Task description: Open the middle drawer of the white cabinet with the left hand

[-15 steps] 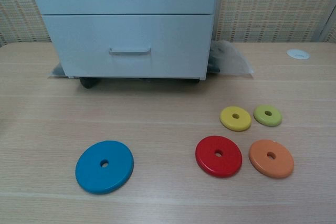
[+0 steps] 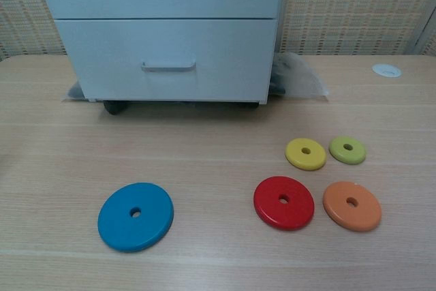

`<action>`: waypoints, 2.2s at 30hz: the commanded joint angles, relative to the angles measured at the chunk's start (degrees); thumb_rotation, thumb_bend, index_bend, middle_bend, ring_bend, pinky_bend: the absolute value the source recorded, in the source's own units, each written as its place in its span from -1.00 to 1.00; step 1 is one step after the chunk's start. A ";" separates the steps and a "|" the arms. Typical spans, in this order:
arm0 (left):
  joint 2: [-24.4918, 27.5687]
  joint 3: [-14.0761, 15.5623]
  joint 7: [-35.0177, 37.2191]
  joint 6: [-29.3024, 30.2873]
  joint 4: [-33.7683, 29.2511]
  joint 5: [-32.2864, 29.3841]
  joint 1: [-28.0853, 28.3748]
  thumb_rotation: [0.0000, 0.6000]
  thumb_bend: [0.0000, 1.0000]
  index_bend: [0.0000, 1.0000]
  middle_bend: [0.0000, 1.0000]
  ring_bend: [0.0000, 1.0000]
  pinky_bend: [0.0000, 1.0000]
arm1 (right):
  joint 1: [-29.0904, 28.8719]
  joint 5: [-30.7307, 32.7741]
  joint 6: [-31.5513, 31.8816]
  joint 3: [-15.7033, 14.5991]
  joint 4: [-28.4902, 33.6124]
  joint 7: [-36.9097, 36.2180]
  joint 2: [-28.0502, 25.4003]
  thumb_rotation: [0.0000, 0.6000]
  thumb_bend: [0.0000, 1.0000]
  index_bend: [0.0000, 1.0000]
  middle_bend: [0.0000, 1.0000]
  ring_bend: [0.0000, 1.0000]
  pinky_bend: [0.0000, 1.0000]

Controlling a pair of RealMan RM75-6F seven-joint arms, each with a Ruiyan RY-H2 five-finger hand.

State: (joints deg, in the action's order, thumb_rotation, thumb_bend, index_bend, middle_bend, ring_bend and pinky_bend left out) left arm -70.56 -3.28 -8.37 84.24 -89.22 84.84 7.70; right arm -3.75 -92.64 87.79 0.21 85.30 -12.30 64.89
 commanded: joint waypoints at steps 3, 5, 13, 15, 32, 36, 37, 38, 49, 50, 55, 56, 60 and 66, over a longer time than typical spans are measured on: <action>1.18 -1.10 5.42 -0.67 -0.15 3.74 2.80 1.00 0.05 -0.86 -0.75 -0.61 -0.53 | 0.02 -0.10 0.39 0.24 0.46 0.41 -0.57 1.00 -0.42 -0.50 -0.38 -0.49 -0.42; 2.02 -1.87 8.66 -1.35 -0.32 5.22 4.50 1.00 0.05 -0.82 -0.57 -0.44 -0.29 | -0.08 -0.35 0.48 0.29 0.71 0.58 -0.76 1.00 -0.42 -0.50 -0.38 -0.49 -0.42; 5.33 -4.89 19.42 -6.21 -1.37 9.78 12.67 1.00 0.05 -0.73 0.36 0.43 0.87 | -0.33 -0.84 0.41 0.27 1.29 0.97 -0.89 1.00 -0.42 -0.50 -0.38 -0.49 -0.42; 5.75 -5.41 20.94 -7.33 -1.66 10.44 14.41 1.00 0.07 -0.71 0.49 0.54 0.96 | -0.36 -0.90 0.38 0.25 1.33 1.01 -0.87 1.00 -0.42 -0.50 -0.38 -0.49 -0.42; 5.96 -10.18 23.65 -18.60 -5.32 7.67 27.86 1.00 0.25 -0.62 0.93 0.97 1.00 | -0.25 -0.44 0.03 0.09 0.61 0.38 -0.51 1.00 -0.42 -0.50 -0.38 -0.49 -0.42; 5.11 -11.57 22.54 -20.70 -5.33 4.61 29.98 1.00 0.25 -0.62 0.93 0.98 1.00 | -0.03 -0.19 0.11 0.02 0.19 -0.03 -0.48 1.00 -0.42 -0.50 -0.38 -0.49 -0.42; 4.94 -11.84 22.13 -21.34 -5.34 3.77 30.53 1.00 0.25 -0.62 0.93 0.98 1.00 | 0.06 -0.14 0.21 0.02 0.08 -0.17 -0.48 1.00 -0.42 -0.50 -0.38 -0.49 -0.42; 4.82 -12.03 21.80 -21.70 -5.33 3.21 30.89 1.00 0.25 -0.62 0.93 0.98 1.00 | 0.15 -0.09 0.34 0.03 -0.04 -0.30 -0.46 1.00 -0.42 -0.50 -0.38 -0.49 -0.42; 3.70 -13.13 19.44 -24.73 -4.49 -1.54 34.16 1.00 0.25 -0.63 0.93 0.98 1.00 | 0.54 0.36 0.41 -0.01 -1.13 -1.48 -0.32 1.00 -0.42 -0.50 -0.38 -0.49 -0.42; 3.62 -13.19 19.36 -24.94 -4.37 -1.87 34.38 1.00 0.25 -0.63 0.93 0.98 1.00 | 0.55 0.41 0.36 -0.01 -1.17 -1.55 -0.31 1.00 -0.42 -0.50 -0.38 -0.49 -0.42; 3.06 -13.45 19.10 -26.41 -3.61 -3.68 35.72 1.00 0.25 -0.63 0.93 0.98 1.00 | 0.50 0.41 0.27 0.03 -1.40 -1.78 -0.24 1.00 -0.42 -0.50 -0.38 -0.49 -0.42; 2.96 -13.49 18.99 -26.61 -3.44 -3.94 35.95 1.00 0.25 -0.63 0.93 0.98 1.00 | 0.53 0.46 0.26 0.03 -1.44 -1.80 -0.23 1.00 -0.42 -0.50 -0.38 -0.49 -0.42; 2.60 -13.63 18.65 -27.50 -2.73 -5.11 36.86 1.00 0.25 -0.63 0.93 0.98 1.00 | 0.65 0.73 0.16 0.04 -1.62 -1.91 -0.18 1.00 -0.42 -0.50 -0.38 -0.49 -0.42; 2.45 -13.50 18.76 -27.97 -2.38 -5.85 37.51 1.00 0.25 -0.60 0.93 0.98 1.00 | 0.83 0.92 0.11 -0.02 -1.84 -2.01 -0.06 1.00 -0.42 -0.50 -0.38 -0.49 -0.42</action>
State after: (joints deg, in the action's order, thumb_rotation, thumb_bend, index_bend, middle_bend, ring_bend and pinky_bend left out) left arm -68.11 -16.78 10.37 56.28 -91.59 78.99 45.19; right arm -2.92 -91.72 87.90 0.20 83.46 -14.31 64.84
